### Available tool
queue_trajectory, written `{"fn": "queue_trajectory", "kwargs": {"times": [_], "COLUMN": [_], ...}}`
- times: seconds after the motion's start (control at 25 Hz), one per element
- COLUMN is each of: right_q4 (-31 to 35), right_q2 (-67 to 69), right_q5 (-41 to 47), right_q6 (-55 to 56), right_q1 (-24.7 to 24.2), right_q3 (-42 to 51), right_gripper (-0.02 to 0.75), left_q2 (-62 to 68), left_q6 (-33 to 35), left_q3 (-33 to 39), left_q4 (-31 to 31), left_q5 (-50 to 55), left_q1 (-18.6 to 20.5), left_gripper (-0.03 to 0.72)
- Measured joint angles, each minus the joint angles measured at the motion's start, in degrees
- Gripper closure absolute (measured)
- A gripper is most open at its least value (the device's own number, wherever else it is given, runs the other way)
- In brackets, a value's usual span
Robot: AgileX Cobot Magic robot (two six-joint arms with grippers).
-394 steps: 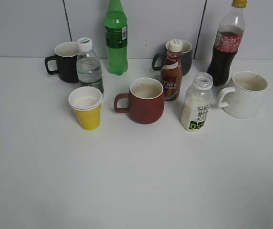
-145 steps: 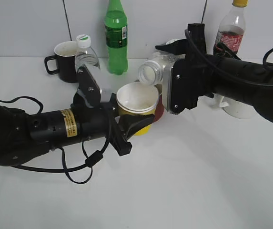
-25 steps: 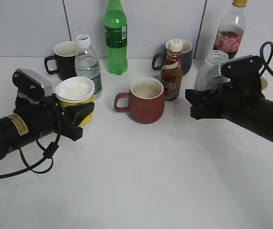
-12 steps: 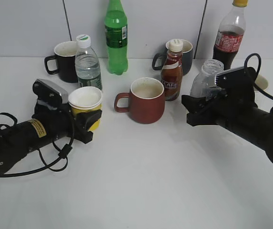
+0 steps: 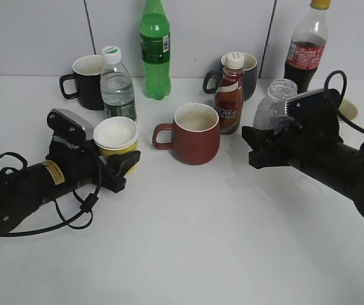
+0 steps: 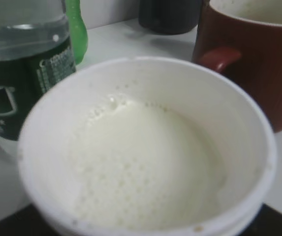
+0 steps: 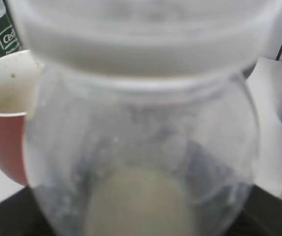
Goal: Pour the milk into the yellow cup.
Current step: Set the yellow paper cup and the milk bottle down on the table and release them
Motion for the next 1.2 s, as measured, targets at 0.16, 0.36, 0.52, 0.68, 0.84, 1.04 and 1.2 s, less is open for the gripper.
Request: {"fn": "queue_trajectory", "kwargs": {"times": [0.16, 0.36, 0.52, 0.68, 0.84, 1.04, 1.2], "right_q4": [0.0, 0.22, 0.22, 0.28, 0.39, 0.39, 0.39], "right_q2": [0.0, 0.91, 4.18, 6.45, 6.92, 6.97, 7.41], "right_q5": [0.0, -0.1, -0.17, -0.17, -0.23, -0.23, -0.23], "right_q6": [-0.86, -1.02, -1.07, -1.07, -2.5, -3.56, -3.69], "right_q1": [0.0, 0.0, 0.0, 0.0, 0.0, 0.0, 0.0], "right_q3": [0.0, -0.5, -2.69, -4.18, -4.37, -4.37, -4.37], "right_gripper": [0.299, 0.299, 0.297, 0.297, 0.297, 0.298, 0.297], "left_q2": [-0.56, -3.21, -3.75, -3.92, -4.04, -6.73, -8.95], "left_q6": [0.0, 0.05, 0.05, 0.05, 0.05, 0.05, 0.05], "left_q3": [0.08, 1.95, 4.0, 5.43, 6.37, 8.66, 10.46], "left_q4": [0.0, -0.58, -0.69, -1.08, -2.58, -3.27, -3.5], "left_q5": [1.71, 3.69, 3.85, 3.38, 3.0, 3.55, 3.64], "left_q1": [0.0, 0.0, 0.0, 0.0, 0.0, 0.0, 0.0], "left_gripper": [0.151, 0.142, 0.142, 0.142, 0.139, 0.126, 0.125]}}
